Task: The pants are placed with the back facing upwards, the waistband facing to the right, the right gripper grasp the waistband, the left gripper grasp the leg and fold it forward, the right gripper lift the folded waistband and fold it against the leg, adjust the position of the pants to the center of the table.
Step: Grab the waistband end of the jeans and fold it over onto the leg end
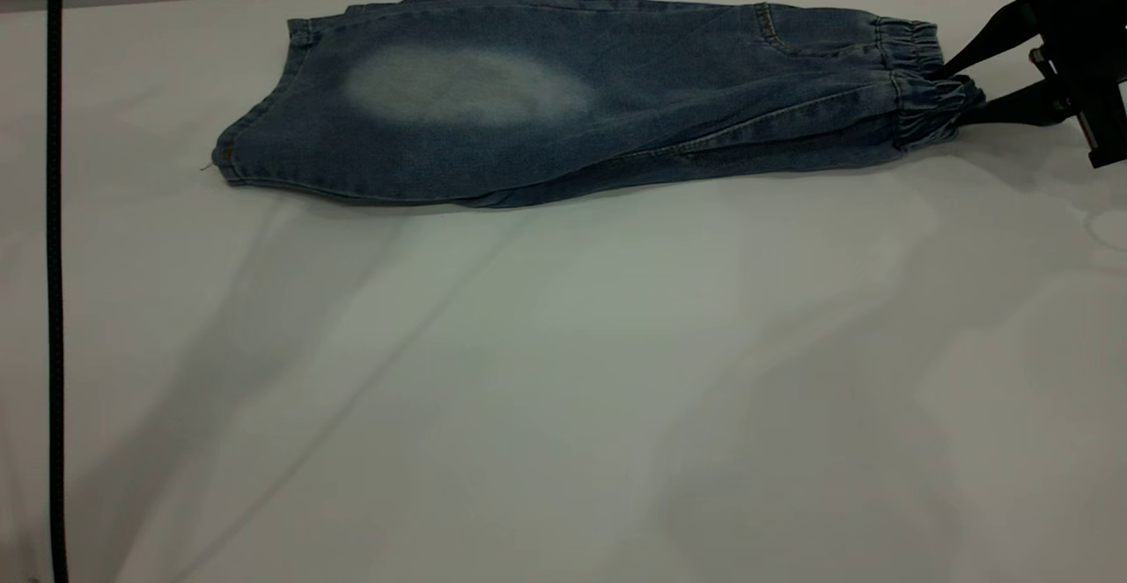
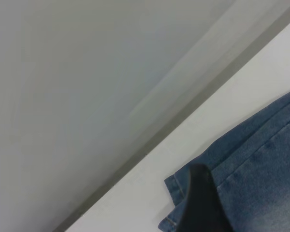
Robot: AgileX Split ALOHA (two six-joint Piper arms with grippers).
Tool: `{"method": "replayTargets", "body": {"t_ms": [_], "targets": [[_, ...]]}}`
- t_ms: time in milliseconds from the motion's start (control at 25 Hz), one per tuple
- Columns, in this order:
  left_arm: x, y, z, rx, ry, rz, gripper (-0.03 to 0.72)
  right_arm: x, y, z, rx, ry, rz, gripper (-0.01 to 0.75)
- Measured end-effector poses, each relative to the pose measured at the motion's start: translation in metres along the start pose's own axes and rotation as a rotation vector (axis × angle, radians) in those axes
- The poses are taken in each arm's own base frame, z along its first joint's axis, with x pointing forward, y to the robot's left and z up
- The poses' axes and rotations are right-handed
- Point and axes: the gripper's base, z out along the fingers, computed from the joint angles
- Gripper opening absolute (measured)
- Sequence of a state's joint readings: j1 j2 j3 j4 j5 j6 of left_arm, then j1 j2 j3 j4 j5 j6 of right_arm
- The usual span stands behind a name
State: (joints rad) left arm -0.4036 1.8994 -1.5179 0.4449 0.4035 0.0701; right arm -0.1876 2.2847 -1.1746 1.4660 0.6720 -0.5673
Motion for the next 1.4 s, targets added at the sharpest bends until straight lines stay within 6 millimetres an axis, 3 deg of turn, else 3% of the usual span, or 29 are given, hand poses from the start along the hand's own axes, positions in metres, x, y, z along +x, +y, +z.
{"method": "replayTargets", "body": {"t_ms": [280, 480, 680, 960, 1240, 1400], "targets": [[0.001, 0.0, 0.0, 0.001, 0.011, 0.0, 0.434, -0.001, 0.002, -0.001, -0.015, -0.007, -0.085, 0.126], [0.009, -0.008, 0.007, 0.021, 0.024, 0.003, 0.434, -0.001, 0.016, -0.011, -0.11, -0.005, -0.123, 0.121], [0.02, -0.043, 0.02, 0.093, 0.005, 0.068, 0.433, -0.002, 0.032, -0.025, -0.263, 0.01, -0.126, 0.119], [0.034, -0.1, 0.056, 0.215, 0.042, 0.18, 0.403, 0.007, 0.047, -0.036, -0.431, 0.106, -0.183, 0.114], [0.066, -0.132, 0.1, 0.274, 0.053, 0.207, 0.399, 0.016, 0.055, -0.042, -0.546, 0.186, -0.234, 0.108], [0.077, -0.156, 0.114, 0.311, 0.046, 0.205, 0.398, 0.016, 0.059, -0.045, -0.582, 0.176, -0.235, 0.108]]}}
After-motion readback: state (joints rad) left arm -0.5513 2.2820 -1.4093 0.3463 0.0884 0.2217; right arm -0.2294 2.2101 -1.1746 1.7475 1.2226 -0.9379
